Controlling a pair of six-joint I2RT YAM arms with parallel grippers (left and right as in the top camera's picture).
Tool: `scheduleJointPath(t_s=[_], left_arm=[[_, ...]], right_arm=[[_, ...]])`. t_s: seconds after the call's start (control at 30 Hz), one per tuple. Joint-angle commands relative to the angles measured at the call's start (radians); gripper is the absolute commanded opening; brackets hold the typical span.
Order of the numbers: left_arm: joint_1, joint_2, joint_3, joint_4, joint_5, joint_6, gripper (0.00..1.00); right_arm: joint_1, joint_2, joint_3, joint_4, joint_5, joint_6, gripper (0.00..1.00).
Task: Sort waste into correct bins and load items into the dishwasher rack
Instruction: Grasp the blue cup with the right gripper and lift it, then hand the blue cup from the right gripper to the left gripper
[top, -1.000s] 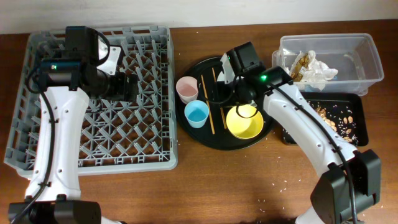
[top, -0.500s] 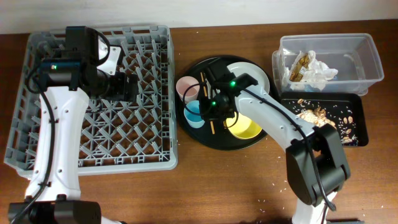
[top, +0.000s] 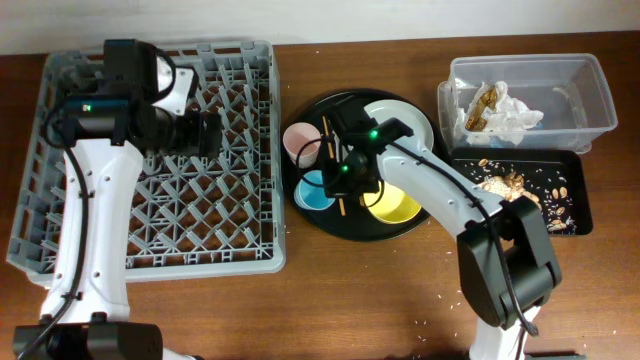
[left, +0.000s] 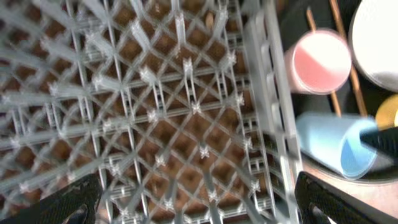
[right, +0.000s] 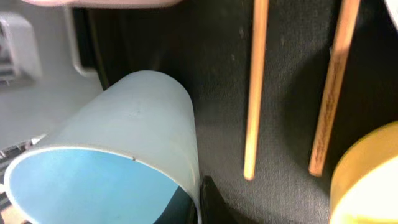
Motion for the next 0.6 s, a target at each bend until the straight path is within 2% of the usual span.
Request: scheduleJointPath(t_s=[0.0,0.1,0.23,0.37,0.47,0.57], left_arm=[[0.005,0.004,0.018,0.011,0.011,0.013,0.99],[0.005,0.004,0.018,0.011,0.032,0.013,0.99],[0.005,0.005,0.018,0.010,0.158,0.013,0.99],[0.001,0.006,0.015,0.027,0.477,0.013,0.99],[-0.021,0.019,0.015,0.045,0.733,0.013,0.99],[-0.035,0.035,0.013,0.057,0.883,0.013,0.99]], right_arm=[[-0.058,-0.089,0.031,-0.031,-0.110,-0.025,0.04],[-0.135,-0.180,0.031,-0.037,-0.277,-0.089,0.04],[-0.253,-0.267,0.031,-0.037,-0.506,-0.175,0.04],[-0.381,-0.292,0.031,-0.037,-0.768,-0.264,0.04],[-0.395,-0.291,0.031,-0.024,-0.838,-0.281,0.04],[-0.393,-0.291,0.031,-0.001,-0.882,-0.281,0.04]])
